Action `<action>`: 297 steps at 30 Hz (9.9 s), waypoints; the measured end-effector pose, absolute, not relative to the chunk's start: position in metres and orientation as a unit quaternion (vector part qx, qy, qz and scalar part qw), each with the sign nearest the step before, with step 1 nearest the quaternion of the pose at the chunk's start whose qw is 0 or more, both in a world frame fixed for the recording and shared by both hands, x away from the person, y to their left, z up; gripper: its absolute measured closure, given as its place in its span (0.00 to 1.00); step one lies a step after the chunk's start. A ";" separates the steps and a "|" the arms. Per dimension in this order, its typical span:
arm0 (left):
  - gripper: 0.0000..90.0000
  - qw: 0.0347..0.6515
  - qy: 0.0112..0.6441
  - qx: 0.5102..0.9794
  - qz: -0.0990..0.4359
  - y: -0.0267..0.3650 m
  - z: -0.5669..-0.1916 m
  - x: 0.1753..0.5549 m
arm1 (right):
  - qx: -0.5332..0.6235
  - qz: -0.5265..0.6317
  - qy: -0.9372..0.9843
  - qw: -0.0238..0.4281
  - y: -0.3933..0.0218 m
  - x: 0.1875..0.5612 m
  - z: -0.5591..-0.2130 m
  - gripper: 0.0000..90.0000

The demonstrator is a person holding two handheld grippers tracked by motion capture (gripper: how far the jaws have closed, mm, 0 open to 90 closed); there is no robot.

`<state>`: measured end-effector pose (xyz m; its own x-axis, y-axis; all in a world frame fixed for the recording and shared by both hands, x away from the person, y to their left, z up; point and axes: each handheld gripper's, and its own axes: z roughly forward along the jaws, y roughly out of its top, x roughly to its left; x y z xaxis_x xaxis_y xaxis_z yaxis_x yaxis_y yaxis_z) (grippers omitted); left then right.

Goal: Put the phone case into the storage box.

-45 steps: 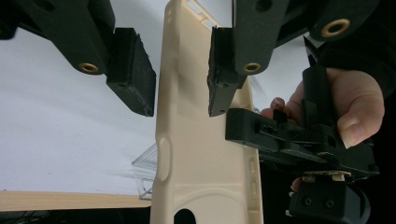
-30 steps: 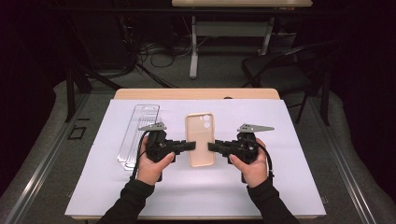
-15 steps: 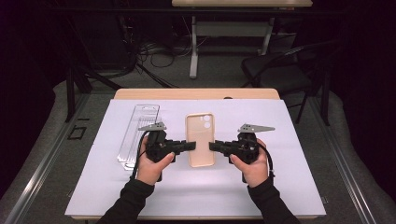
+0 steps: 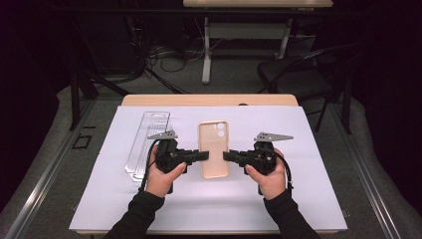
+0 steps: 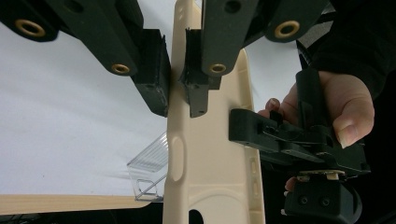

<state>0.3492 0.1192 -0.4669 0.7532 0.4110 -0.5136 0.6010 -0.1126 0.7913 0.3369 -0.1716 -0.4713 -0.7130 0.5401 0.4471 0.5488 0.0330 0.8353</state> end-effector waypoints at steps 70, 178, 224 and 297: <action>0.48 0.530 0.349 0.765 0.105 0.130 -0.456 0.356 | -0.412 -0.570 -0.704 -0.097 -0.188 0.333 -0.472 0.91; 0.87 0.373 0.235 0.848 0.294 0.123 -0.411 0.323 | -0.342 -0.518 -0.771 -0.143 -0.126 0.307 -0.490 0.91; 0.85 0.381 0.258 0.855 0.240 0.131 -0.409 0.327 | -0.334 -0.521 -0.773 -0.141 -0.123 0.304 -0.490 0.91; 0.88 0.391 0.252 0.847 0.258 0.134 -0.410 0.331 | -0.335 -0.531 -0.766 -0.137 -0.133 0.302 -0.483 0.63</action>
